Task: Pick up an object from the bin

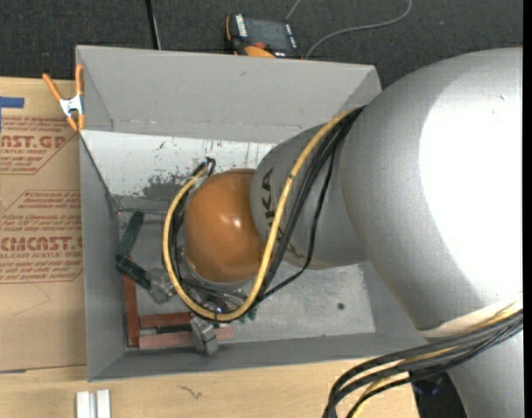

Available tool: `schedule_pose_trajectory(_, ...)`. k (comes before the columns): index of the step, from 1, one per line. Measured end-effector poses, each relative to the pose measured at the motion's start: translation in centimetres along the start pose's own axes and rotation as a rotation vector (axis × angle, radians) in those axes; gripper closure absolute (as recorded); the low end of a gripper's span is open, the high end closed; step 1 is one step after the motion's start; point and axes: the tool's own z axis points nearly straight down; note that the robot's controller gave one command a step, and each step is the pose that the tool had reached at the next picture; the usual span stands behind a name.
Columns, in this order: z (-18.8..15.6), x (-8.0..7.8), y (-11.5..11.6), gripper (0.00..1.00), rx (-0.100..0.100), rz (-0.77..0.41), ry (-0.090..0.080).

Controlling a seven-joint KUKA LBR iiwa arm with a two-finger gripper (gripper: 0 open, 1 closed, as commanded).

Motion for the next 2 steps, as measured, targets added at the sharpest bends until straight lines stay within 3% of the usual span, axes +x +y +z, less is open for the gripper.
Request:
schedule_pose_trajectory(1, -0.4, 0.0, 0.0, 1.0, 0.0, 0.0, 0.005)
schedule_pose_trajectory(2, -18.1, -2.1, -0.4, 1.0, 0.002, -0.085, -0.008)
